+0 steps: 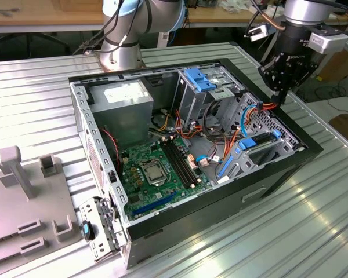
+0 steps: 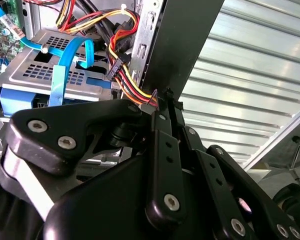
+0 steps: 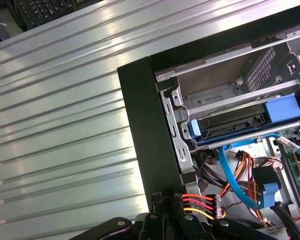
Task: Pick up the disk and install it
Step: 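Insert the first disk wire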
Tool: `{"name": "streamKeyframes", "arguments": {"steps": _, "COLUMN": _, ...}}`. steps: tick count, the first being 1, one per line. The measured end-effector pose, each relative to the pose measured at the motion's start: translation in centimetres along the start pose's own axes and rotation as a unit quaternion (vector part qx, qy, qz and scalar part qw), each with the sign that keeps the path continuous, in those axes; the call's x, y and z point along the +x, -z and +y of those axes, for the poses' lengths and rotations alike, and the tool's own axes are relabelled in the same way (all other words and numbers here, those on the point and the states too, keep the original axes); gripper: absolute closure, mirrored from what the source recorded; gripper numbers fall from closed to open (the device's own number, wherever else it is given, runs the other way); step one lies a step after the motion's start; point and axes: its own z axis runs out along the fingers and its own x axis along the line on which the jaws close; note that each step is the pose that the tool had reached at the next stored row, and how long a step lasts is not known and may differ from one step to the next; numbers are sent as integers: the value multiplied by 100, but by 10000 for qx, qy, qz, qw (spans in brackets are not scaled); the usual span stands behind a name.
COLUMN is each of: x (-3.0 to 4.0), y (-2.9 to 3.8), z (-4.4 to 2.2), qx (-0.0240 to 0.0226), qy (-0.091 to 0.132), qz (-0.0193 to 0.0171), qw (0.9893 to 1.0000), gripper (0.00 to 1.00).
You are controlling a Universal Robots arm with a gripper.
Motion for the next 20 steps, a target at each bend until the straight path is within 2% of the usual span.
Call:
{"name": "streamKeyframes", "arguments": {"steps": 3, "x": -16, "y": 3, "z": 12, "qx": -2, "qy": -4, "qz": 0, "qw": 10000, "gripper": 83}}
{"name": "streamKeyframes", "arguments": {"steps": 7, "x": -101, "y": 9, "z": 82, "qx": -2, "qy": -4, "qz": 0, "qw": 10000, "gripper": 83}}
{"name": "streamKeyframes", "arguments": {"steps": 9, "x": -118, "y": 11, "z": 88, "qx": -5, "qy": -24, "qz": -4, "qw": 10000, "gripper": 83}}
{"name": "streamKeyframes", "arguments": {"steps": 14, "x": -119, "y": 12, "z": 89, "qx": -60, "qy": -293, "qz": -47, "qw": 9995, "gripper": 83}}
{"name": "streamKeyframes", "arguments": {"steps": 20, "x": -119, "y": 9, "z": 89, "qx": -121, "qy": -599, "qz": -96, "qw": 9981, "gripper": 83}}
